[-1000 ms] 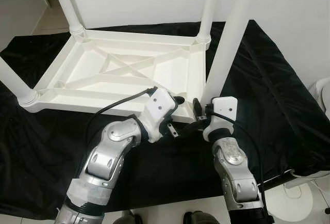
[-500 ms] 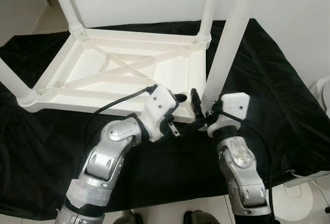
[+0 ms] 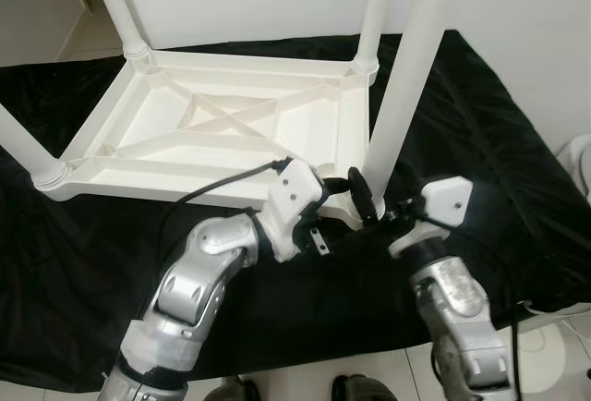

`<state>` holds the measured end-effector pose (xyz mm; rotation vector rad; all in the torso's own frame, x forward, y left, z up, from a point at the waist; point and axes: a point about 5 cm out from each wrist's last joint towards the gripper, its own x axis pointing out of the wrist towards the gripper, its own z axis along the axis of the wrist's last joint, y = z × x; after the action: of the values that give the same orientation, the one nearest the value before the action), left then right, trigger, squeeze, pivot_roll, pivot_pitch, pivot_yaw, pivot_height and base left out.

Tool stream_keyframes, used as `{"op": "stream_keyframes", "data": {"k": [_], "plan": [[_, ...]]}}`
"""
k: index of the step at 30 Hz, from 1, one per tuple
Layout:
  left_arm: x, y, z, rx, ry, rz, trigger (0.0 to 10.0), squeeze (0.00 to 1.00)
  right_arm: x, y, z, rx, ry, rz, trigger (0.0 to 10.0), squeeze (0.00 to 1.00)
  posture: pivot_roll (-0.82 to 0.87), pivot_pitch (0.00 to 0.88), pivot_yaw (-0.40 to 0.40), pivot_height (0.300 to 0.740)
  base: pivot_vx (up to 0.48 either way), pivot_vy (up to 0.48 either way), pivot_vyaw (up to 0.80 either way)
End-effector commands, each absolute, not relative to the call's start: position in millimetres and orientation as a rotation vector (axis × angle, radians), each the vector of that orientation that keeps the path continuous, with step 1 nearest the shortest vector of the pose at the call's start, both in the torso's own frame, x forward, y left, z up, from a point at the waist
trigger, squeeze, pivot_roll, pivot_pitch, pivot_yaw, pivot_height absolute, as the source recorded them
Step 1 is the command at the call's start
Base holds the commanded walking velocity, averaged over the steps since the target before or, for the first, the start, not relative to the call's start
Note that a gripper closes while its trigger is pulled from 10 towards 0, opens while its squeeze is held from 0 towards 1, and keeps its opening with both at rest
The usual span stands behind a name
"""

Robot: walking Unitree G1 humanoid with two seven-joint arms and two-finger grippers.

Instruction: Building children table

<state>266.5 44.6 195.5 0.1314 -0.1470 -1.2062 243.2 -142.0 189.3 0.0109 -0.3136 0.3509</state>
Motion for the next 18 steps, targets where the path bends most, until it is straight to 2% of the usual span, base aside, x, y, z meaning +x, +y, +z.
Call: {"op": "stream_keyframes", "data": {"k": [1, 9, 13, 14, 18], "plan": [[298, 103, 189, 0.229, -0.073, -0.886, 10.0, 0.0, 231, -155, 193, -0.009, -0.322, 0.414, 10.0, 0.0, -0.15, 0.115, 0.078, 0.74, 0.0, 0.0, 0.0], [313, 141, 185, 0.338, -0.019, -0.735, 10.0, 0.0, 228, -167, 183, -0.03, -0.243, 0.5, 10.0, 0.0, -0.15, 0.118, 0.075, 0.74, 0.0, 0.0, 0.0], [315, 147, 184, 0.36, -0.006, -0.717, 10.0, 0.0, 228, -169, 181, -0.04, -0.231, 0.516, 10.0, 0.0, -0.15, 0.12, 0.073, 0.74, 0.0, 0.0, 0.0], [314, 162, 183, 0.375, 0.009, -0.701, 10.0, 0.0, 230, -176, 180, -0.06, -0.214, 0.517, 10.0, 0.0, -0.15, 0.121, 0.07, 0.74, 0.0, 0.0, 0.0], [310, 168, 188, 0.356, -0.002, -0.729, 10.0, 0.0, 234, -182, 181, -0.069, -0.211, 0.504, 10.0, 0.0, -0.15, 0.122, 0.068, 0.74, 0.0, 0.0, 0.0]]}}
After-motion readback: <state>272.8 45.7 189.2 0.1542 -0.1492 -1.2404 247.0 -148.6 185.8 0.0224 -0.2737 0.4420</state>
